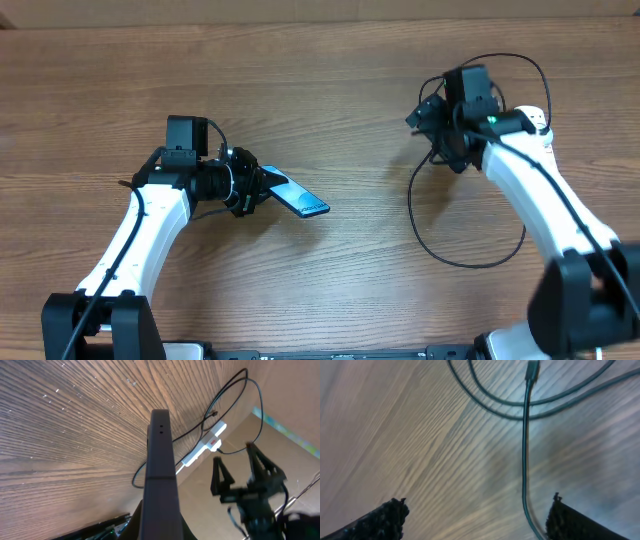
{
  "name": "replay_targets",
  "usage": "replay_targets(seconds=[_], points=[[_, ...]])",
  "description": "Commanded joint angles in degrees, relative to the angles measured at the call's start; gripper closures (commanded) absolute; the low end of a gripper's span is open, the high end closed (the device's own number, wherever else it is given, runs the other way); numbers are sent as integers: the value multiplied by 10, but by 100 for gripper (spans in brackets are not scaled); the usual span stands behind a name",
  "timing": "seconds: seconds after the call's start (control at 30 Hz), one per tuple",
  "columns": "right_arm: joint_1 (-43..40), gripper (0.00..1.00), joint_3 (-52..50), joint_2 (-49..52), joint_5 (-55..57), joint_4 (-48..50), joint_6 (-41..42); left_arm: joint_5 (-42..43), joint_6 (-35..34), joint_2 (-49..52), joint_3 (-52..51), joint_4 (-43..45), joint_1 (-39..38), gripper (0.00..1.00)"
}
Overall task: Plug charger to phone and switch on socket
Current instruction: 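Move the right gripper to the black cable and grasp it, then lift the cable's USB-C plug upward with the right gripper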
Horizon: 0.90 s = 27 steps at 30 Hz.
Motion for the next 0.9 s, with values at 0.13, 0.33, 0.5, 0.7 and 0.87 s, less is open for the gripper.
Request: replay_targets(seconds=[0.13,0.33,0.5,0.7,0.87], points=[[-4,26,29,94,53,14,-23,27,5,-6,8,2,1,93],[-4,31,29,133,116,15,-23,26,5,-6,8,3,1,92],[-4,44,28,162,106,16,-23,24,5,-6,8,3,1,92],[-4,50,26,198,106,28,-23,27,7,-6,8,2,1,91],[-4,89,26,204,103,25,-30,26,8,-6,8,2,1,90]])
